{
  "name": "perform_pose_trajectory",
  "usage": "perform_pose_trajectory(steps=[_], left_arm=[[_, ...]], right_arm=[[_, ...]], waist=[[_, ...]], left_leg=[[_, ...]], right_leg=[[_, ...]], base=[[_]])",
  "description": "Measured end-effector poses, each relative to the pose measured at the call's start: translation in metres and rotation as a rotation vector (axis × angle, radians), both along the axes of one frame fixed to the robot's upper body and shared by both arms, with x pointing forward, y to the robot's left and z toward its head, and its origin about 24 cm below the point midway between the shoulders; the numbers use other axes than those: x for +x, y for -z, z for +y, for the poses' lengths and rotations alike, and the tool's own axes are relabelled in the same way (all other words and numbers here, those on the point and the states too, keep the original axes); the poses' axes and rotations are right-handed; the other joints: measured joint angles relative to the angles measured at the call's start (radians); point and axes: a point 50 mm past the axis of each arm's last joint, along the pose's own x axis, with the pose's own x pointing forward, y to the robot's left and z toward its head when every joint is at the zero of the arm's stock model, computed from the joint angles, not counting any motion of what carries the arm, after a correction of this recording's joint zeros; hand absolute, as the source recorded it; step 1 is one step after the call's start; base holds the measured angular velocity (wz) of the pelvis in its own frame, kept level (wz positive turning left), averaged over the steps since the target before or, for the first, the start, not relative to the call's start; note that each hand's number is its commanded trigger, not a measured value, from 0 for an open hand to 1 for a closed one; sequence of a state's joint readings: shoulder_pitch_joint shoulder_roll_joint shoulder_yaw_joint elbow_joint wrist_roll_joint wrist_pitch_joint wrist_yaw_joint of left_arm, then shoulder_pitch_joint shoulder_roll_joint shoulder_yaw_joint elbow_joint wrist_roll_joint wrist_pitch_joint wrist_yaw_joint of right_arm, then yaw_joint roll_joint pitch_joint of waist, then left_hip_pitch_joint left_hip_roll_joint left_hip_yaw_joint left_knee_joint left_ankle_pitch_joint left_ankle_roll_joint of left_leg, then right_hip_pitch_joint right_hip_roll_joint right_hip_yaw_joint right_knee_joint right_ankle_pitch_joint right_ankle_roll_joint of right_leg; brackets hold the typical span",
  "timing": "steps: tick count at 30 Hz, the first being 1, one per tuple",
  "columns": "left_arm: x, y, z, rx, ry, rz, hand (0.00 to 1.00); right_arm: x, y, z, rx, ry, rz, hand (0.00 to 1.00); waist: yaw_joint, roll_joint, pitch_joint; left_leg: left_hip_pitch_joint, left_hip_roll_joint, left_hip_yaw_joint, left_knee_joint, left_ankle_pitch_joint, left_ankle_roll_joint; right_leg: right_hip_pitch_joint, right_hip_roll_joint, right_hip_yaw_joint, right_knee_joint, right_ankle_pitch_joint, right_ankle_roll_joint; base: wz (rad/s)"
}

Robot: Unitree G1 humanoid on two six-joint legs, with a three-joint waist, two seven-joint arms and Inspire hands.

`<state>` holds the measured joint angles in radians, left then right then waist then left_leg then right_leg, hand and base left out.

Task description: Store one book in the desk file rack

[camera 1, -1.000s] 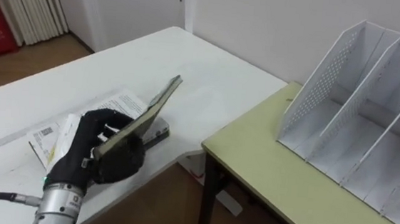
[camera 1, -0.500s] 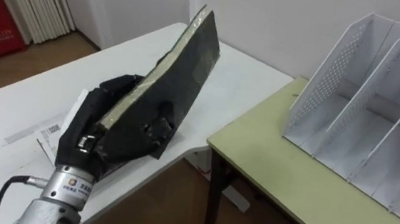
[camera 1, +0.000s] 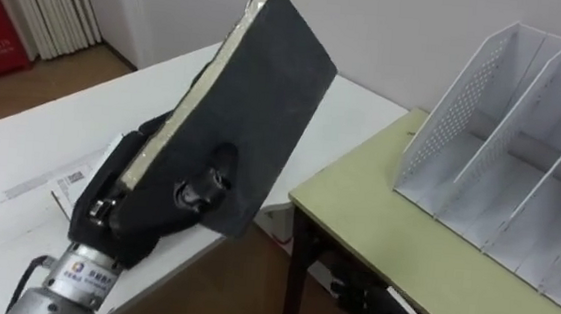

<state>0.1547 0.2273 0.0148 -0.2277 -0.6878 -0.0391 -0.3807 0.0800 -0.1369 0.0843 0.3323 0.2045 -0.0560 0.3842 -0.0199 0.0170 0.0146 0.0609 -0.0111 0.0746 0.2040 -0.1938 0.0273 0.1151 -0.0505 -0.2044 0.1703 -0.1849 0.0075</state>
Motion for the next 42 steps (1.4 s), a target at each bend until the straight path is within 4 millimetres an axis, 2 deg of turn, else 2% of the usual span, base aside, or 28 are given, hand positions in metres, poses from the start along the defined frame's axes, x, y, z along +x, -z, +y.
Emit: perform_pose_trajectory(steps=[6, 12, 18, 25, 29, 35, 42], left_arm=[[-0.001, 0.016, 0.005, -0.074, 0.079, 0.055, 1.00], [-0.003, 0.036, 0.006, -0.102, 0.122, 0.144, 1.00], [-0.006, 0.039, 0.005, -0.097, 0.204, 0.150, 1.00], [-0.009, 0.040, 0.005, -0.077, 0.298, 0.141, 1.00], [-0.011, 0.048, -0.003, -0.085, 0.352, 0.181, 1.00], [-0.010, 0.049, 0.003, -0.071, 0.382, 0.179, 1.00], [-0.010, 0.055, 0.006, -0.099, 0.390, 0.213, 1.00]], right_arm=[[0.012, -0.037, -0.007, 0.250, 0.031, -0.140, 0.00], [0.013, -0.049, -0.005, 0.397, -0.025, -0.172, 0.00], [0.013, -0.062, -0.001, 0.455, -0.128, -0.219, 0.00], [0.012, -0.068, -0.002, 0.496, -0.184, -0.225, 0.00], [0.011, -0.074, 0.003, 0.557, -0.256, -0.230, 0.00], [0.009, -0.077, 0.000, 0.544, -0.309, -0.214, 0.00], [0.008, -0.078, -0.001, 0.567, -0.337, -0.196, 0.00]], waist=[[0.004, -0.005, -0.0015], [0.004, 0.001, -0.0013], [0.005, 0.006, -0.0061], [0.010, 0.008, -0.0084], [0.031, 0.009, -0.0087], [0.047, 0.006, -0.0079], [0.051, 0.004, -0.0069]], left_leg=[[0.024, 0.005, 0.005, -0.006, 0.000, 0.000], [0.028, 0.010, 0.006, -0.007, -0.001, -0.001], [-0.003, 0.013, 0.007, 0.012, -0.001, -0.001], [0.004, 0.014, 0.008, 0.017, -0.001, -0.001], [0.000, 0.015, 0.008, 0.017, -0.001, -0.002], [-0.017, 0.015, 0.009, 0.028, -0.001, -0.001], [-0.034, 0.015, 0.008, 0.035, -0.002, -0.001]], right_leg=[[0.016, -0.002, 0.011, 0.002, 0.000, 0.000], [0.017, 0.005, 0.016, 0.009, 0.001, -0.002], [-0.005, 0.006, 0.016, 0.016, 0.003, -0.004], [-0.002, 0.002, 0.017, 0.019, 0.004, -0.006], [-0.016, 0.002, 0.021, 0.033, 0.004, -0.007], [-0.030, 0.001, 0.025, 0.039, 0.004, -0.007], [-0.046, 0.002, 0.025, 0.050, 0.004, -0.008]], base=[[-0.05], [-0.01], [0.00], [0.00], [-0.02], [-0.01], [0.00]])
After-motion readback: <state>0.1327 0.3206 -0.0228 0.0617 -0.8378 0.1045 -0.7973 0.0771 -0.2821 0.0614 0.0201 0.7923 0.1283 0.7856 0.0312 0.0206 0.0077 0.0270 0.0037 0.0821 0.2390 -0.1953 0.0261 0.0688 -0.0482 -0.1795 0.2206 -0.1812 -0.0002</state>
